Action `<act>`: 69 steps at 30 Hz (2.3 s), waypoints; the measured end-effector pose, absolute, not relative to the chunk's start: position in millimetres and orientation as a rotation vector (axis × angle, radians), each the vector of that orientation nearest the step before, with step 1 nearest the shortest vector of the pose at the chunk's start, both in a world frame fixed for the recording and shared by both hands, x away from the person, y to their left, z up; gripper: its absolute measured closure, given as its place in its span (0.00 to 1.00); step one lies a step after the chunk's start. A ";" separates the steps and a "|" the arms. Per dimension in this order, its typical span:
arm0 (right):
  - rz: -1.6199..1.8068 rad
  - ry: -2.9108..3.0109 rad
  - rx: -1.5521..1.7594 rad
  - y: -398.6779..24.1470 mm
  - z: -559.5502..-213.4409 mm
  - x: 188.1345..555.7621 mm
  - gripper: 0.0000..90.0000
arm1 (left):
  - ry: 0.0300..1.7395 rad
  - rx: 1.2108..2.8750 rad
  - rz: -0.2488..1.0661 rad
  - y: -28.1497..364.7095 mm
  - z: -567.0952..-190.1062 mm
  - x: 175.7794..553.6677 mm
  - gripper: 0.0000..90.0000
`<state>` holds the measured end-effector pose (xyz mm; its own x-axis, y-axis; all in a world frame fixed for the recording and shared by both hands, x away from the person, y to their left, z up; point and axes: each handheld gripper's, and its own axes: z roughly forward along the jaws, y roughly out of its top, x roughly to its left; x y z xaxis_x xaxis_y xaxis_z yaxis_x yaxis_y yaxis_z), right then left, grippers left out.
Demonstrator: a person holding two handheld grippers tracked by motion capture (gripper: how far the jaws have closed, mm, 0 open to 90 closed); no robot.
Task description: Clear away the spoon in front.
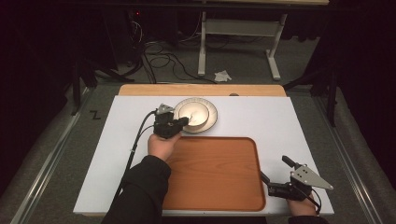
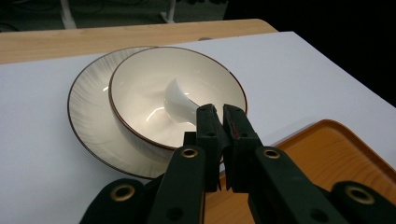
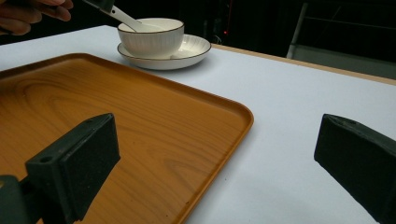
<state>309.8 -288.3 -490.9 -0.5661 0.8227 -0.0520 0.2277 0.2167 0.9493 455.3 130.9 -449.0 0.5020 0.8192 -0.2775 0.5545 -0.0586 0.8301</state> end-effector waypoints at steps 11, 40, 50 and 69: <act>1.358 1.928 0.967 -288.1 -490.9 309.7 0.01 | 1.122 1.710 0.392 133.8 -438.2 446.8 0.96; 1.358 1.927 0.965 -287.8 -490.5 308.8 0.01 | 0.991 1.657 0.450 172.1 -410.2 357.9 0.96; 1.354 1.931 0.969 -286.5 -491.0 308.4 0.01 | 0.959 1.627 0.381 183.5 -426.5 306.8 0.96; 1.345 1.935 0.972 -286.9 -492.3 308.7 0.01 | 0.996 1.626 0.281 182.4 -475.0 291.0 0.96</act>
<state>308.7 -286.9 -492.3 -0.5633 0.8244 -0.0558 0.2348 0.2244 0.9458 291.0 182.4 -475.0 0.6113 0.7245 -0.3185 0.4512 0.0115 0.8923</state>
